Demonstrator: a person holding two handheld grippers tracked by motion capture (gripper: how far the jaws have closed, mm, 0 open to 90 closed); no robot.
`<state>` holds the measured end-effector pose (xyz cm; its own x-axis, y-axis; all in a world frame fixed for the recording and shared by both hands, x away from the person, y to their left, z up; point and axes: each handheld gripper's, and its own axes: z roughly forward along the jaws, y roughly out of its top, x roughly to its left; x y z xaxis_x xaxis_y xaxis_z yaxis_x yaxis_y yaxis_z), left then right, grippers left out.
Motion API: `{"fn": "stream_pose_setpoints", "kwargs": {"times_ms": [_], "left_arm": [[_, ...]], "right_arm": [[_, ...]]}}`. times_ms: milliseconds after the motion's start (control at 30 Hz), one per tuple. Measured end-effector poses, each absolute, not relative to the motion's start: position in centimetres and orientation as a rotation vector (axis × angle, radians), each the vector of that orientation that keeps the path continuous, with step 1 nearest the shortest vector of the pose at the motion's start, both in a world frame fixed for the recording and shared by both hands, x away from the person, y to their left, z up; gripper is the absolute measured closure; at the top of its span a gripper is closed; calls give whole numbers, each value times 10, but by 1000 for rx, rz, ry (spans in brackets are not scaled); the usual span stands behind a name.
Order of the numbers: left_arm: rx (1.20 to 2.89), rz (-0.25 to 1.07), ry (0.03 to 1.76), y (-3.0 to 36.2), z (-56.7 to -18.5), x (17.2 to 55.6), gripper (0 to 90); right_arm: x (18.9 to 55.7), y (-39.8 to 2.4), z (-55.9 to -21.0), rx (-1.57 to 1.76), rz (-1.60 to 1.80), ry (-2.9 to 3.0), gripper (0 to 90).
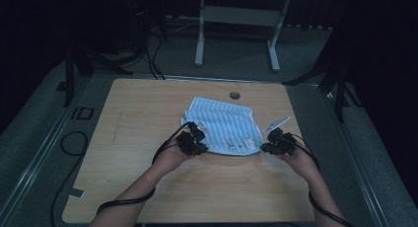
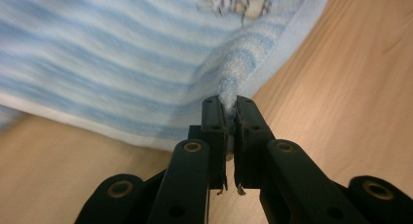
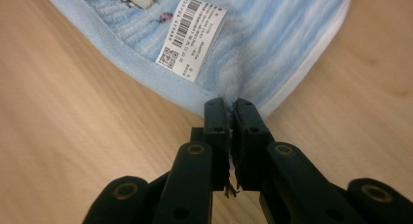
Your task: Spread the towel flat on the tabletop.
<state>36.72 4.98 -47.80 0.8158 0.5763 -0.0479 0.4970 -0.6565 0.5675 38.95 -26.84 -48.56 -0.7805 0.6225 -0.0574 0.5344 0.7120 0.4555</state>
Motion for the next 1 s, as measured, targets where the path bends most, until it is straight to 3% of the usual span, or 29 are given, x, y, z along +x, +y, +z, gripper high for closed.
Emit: {"fn": "stream_pose_setpoints", "kwargs": {"times_ms": [267, 500, 533, 567, 667, 833, 1000], "left_arm": [[2404, 197, 678, 72, -431, 326, 839], [2446, 133, 549, 89, -428, 264, 835], [2467, 51, 515, 95, -432, 244, 832], [2467, 51, 515, 95, -432, 244, 820], [2498, -69, 484, 104, -447, 218, 694], [2505, -150, 506, 111, -465, 224, 614], [2519, -41, 589, 106, -474, 250, 626]], "right_arm": [[343, -270, -441, 828, 788, 2683, 855], [252, -263, -424, 705, 861, 2689, 853], [239, -261, -425, 688, 862, 2710, 848], [239, -261, -425, 688, 862, 2710, 848], [205, -259, -432, 655, 983, 2819, 718], [207, -260, -436, 689, 913, 2773, 717], [245, -259, -449, 763, 906, 2729, 803]]}}
